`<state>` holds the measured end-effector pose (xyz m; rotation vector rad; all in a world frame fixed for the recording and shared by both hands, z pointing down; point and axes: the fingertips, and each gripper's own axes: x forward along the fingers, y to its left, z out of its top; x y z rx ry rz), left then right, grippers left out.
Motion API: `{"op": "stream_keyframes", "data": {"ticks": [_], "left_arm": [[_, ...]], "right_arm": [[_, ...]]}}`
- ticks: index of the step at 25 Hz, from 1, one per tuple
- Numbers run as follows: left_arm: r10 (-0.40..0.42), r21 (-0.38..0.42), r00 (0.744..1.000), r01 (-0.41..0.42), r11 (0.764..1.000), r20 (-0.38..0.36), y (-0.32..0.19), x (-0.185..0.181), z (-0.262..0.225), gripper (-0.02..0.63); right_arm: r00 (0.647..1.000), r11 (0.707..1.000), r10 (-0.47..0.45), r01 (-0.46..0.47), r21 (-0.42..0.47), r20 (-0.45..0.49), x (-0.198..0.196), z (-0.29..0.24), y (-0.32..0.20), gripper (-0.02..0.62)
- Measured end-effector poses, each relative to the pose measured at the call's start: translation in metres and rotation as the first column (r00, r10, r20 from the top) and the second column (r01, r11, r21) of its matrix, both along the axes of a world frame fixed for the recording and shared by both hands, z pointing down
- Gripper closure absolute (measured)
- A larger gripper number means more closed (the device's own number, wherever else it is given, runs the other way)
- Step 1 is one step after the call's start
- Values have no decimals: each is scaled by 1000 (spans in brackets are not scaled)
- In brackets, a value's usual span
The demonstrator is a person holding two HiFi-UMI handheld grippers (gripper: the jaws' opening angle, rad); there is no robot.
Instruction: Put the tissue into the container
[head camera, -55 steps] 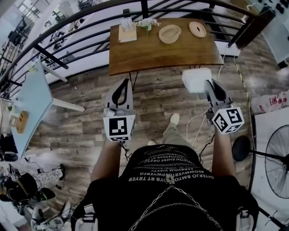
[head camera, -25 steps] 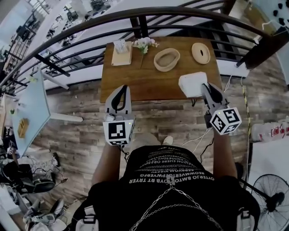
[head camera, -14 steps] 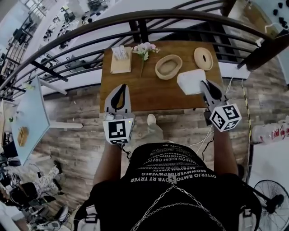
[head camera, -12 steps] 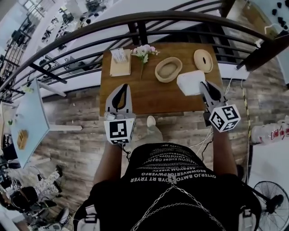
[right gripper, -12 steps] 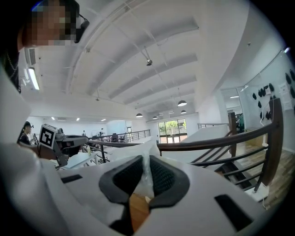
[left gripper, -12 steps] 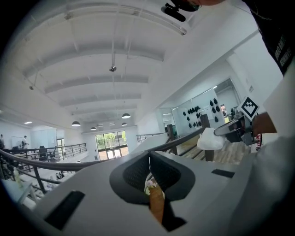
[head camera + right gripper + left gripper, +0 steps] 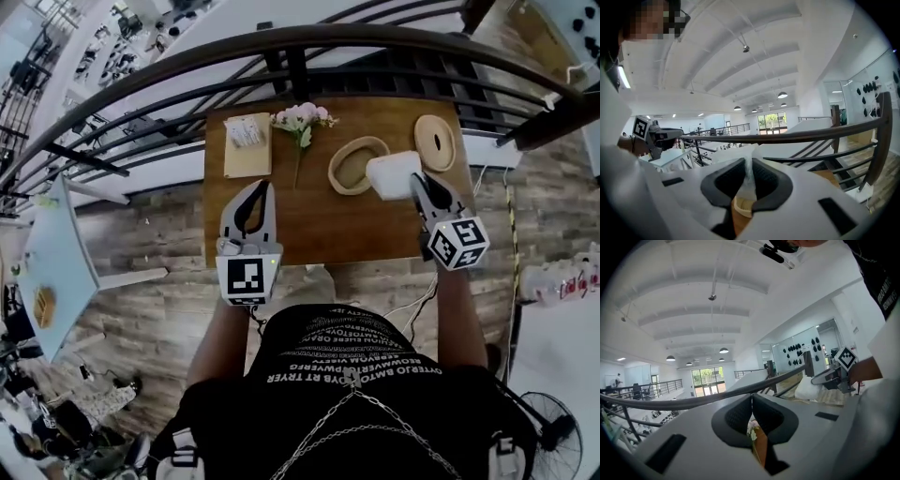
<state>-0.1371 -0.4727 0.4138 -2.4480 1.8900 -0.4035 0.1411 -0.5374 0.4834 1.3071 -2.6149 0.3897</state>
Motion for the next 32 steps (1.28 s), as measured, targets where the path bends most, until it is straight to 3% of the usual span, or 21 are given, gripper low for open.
{"op": "stream_keyframes", "data": {"ticks": [7,16,21,25,27,30,32], "left_arm": [[-28,-94,1000,29,995,4,-36,-28,41,577],[-63,-180,998,67,981,30,-41,-58,73,577],[-63,-208,998,63,976,5,-33,-54,80,577],[-37,-213,999,36,976,2,-30,-41,83,577],[-30,-206,1000,30,978,2,-29,-37,80,577],[-23,-181,1000,24,983,5,-24,-29,68,577],[-22,-163,1000,22,986,5,-20,-24,59,577]], "right_arm": [[990,989,-50,31,-146,-129,-26,106,-62,543],[941,934,-181,74,-350,-285,-61,238,-99,543],[854,909,-270,74,-410,-444,-77,288,-109,537],[735,919,-327,102,-380,-594,-84,308,-112,511],[703,927,-323,102,-360,-633,-86,309,-117,485],[732,943,-270,69,-326,-626,-78,288,-120,313],[780,959,-213,50,-281,-588,-69,261,-116,298]]}}
